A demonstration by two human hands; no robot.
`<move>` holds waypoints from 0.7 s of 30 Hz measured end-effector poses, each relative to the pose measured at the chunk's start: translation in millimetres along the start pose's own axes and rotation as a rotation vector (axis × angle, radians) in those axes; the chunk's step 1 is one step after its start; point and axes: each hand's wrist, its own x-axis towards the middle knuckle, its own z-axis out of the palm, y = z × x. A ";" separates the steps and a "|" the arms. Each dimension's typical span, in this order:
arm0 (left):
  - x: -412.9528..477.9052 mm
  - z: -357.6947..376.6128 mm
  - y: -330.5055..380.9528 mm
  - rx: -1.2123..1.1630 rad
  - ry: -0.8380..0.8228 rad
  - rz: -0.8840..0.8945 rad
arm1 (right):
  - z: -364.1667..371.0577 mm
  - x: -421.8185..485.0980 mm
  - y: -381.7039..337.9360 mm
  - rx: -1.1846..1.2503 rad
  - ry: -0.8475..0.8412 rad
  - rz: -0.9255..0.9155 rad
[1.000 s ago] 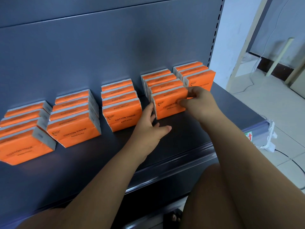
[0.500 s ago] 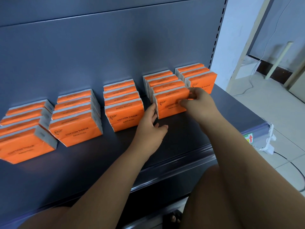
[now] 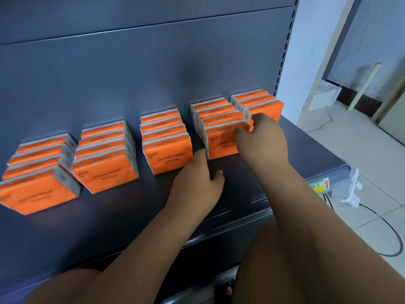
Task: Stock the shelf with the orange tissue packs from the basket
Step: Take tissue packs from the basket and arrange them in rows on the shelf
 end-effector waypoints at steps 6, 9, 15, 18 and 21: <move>-31.7 -37.8 -7.9 0.192 0.117 0.074 | -3.0 -19.1 -21.2 -0.039 -0.033 -0.127; -40.2 -56.0 -16.3 0.212 0.227 0.077 | 3.5 -37.1 -41.6 0.014 -0.100 -0.299; -65.9 -101.0 -42.7 0.259 0.470 0.045 | 30.8 -98.6 -89.5 0.102 -0.240 -0.575; -100.3 -132.3 -69.0 0.337 0.590 -0.064 | 44.6 -138.7 -119.0 0.095 -0.304 -0.706; -148.8 -164.7 -97.4 0.446 0.687 -0.202 | 59.5 -181.4 -144.8 0.114 -0.360 -0.831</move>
